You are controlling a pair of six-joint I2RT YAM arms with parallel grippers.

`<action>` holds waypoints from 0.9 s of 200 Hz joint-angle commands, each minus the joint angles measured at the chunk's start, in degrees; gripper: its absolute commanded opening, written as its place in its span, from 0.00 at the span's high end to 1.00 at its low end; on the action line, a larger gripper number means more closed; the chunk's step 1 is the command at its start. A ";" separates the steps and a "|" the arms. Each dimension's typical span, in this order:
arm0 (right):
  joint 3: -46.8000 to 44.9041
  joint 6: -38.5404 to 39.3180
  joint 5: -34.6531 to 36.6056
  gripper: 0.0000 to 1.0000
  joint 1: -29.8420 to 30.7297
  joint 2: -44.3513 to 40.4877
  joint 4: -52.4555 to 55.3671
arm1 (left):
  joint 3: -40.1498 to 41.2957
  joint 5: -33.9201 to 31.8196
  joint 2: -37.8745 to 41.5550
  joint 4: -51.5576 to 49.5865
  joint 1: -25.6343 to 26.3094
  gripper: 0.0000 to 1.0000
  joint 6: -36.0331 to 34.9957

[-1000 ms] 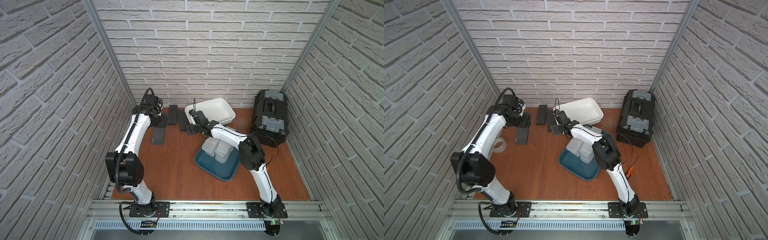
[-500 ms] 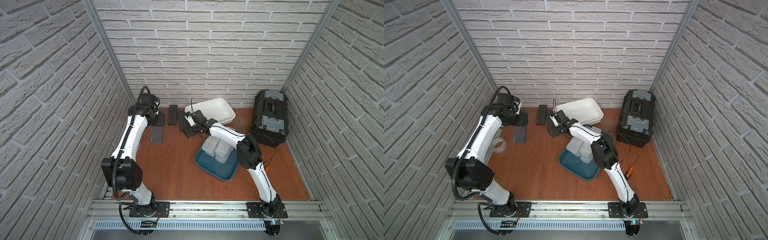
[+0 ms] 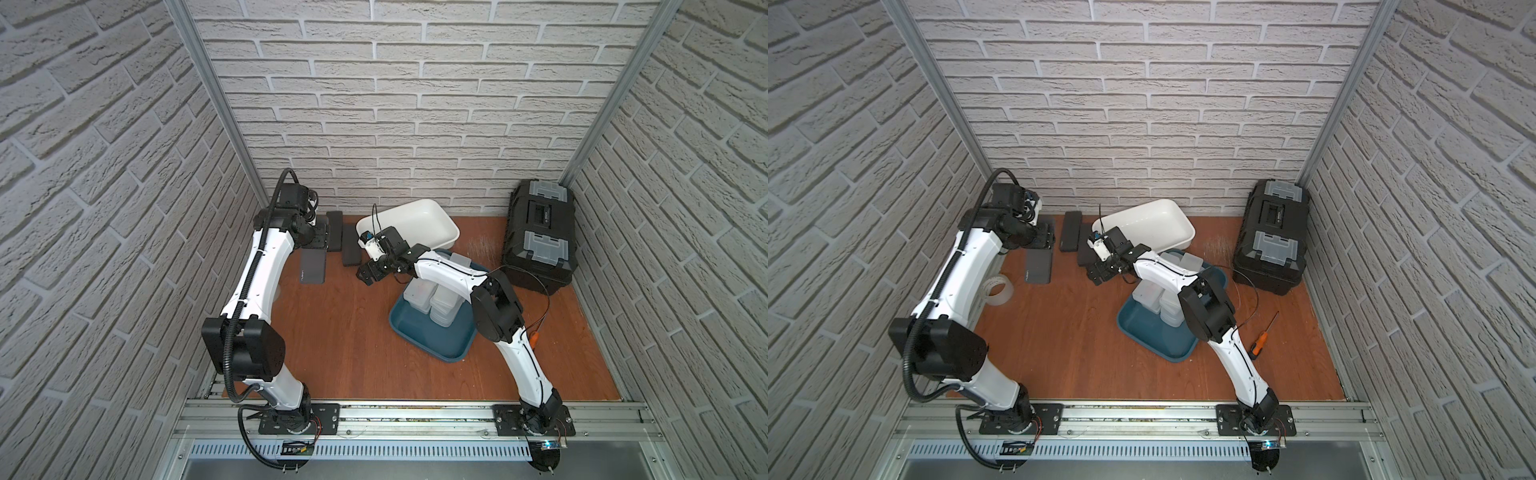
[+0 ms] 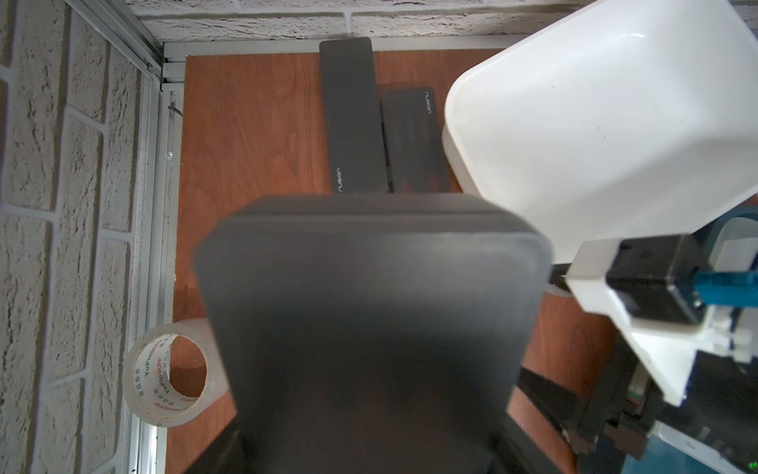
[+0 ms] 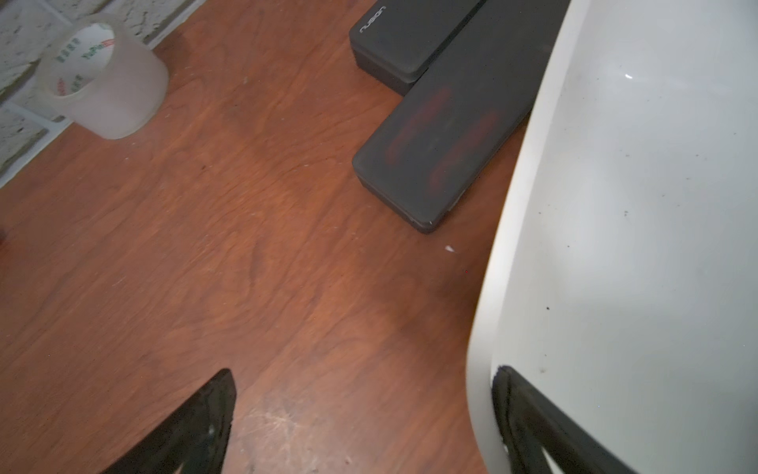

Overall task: Place the pencil cases by color into the storage box
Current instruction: Move the storage box to the center of the board.

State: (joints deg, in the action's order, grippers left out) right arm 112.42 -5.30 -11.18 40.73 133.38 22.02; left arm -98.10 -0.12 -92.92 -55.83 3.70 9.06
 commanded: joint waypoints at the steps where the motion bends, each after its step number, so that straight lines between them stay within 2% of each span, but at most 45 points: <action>1: -3.08 -0.91 -5.18 0.03 2.63 -2.21 -0.66 | -1.97 0.22 1.36 0.02 -0.83 0.28 -0.02; 84: -13.32 -4.16 -7.40 0.04 8.86 -8.66 -7.20 | -3.41 0.47 -1.06 0.19 -1.27 0.28 -0.62; 131: -19.33 -3.51 -8.28 0.04 11.61 -18.51 -9.77 | -3.60 0.65 -2.42 0.29 -1.33 0.28 -0.74; 149: -22.55 -3.68 -5.58 0.04 11.63 -23.74 -11.62 | -3.85 0.92 -2.98 0.15 -1.33 0.28 -0.86; 180: -26.78 -2.63 3.99 0.04 11.57 -30.40 -14.11 | -3.91 1.95 -3.93 0.12 -1.23 0.28 -0.62</action>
State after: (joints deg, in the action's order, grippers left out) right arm 88.36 -8.34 -15.07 52.73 108.53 13.34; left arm -100.22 0.51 -96.05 -56.62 2.74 8.64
